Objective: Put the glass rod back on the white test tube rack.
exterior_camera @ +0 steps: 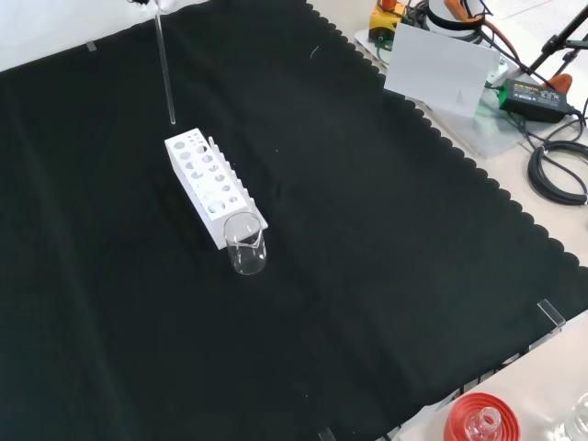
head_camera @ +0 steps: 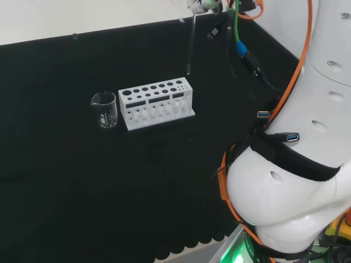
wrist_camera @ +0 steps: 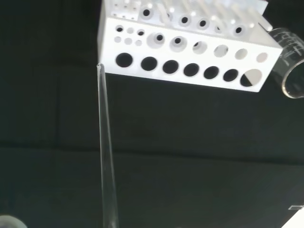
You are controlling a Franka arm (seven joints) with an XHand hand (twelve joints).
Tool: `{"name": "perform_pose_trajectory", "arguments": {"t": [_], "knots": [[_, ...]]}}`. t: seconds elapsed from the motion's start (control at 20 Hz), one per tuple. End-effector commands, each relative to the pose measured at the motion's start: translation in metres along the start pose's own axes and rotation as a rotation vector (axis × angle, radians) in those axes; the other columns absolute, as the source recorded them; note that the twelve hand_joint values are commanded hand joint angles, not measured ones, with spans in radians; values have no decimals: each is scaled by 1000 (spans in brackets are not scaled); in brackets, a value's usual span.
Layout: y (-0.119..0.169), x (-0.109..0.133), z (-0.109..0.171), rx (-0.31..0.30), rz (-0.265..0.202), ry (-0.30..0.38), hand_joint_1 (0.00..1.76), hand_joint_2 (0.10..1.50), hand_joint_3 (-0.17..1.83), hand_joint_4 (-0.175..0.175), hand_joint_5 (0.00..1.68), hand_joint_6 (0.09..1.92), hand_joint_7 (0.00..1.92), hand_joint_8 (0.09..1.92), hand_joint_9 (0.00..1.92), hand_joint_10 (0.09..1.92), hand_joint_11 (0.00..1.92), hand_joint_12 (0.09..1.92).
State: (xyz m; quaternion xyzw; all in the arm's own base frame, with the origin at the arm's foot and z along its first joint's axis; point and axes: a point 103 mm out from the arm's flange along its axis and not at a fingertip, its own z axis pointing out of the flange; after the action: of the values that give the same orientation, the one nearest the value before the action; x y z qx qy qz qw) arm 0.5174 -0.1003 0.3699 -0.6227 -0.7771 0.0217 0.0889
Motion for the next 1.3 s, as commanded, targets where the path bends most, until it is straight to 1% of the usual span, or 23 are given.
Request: {"name": "perform_pose_trajectory", "arguments": {"t": [0.05, 0.6, 0.75, 0.8, 0.9, 1.05, 1.1, 1.3], "knots": [[20, 26, 10, 24, -55, -9, 1292, 1129, -175, -175, 1101, 820, 1150, 829, 1694, 497, 1557, 650], [21, 31, 6, 24, -68, -23, 1293, 1129, -175, -175, 1102, 819, 1151, 827, 1695, 496, 1558, 650], [20, 30, 5, 23, -64, -18, 1293, 1129, -175, -175, 1102, 818, 1151, 827, 1695, 496, 1558, 650], [18, 28, 6, 30, -59, -31, 1293, 1129, -175, -175, 1102, 818, 1151, 827, 1695, 496, 1558, 650], [19, 24, -5, 40, -51, -33, 1293, 1129, -175, -175, 1103, 818, 1152, 826, 1695, 496, 1558, 649], [18, 24, 2, 36, -51, -12, 1293, 1129, -175, -175, 1103, 817, 1152, 826, 1695, 495, 1558, 649], [24, 26, 8, 40, -52, -13, 1293, 1129, -175, -175, 1103, 817, 1152, 826, 1695, 495, 1558, 649], [24, 27, 9, 35, -53, -10, 1293, 1128, -175, -175, 1103, 816, 1152, 825, 1696, 495, 1558, 649]]}}
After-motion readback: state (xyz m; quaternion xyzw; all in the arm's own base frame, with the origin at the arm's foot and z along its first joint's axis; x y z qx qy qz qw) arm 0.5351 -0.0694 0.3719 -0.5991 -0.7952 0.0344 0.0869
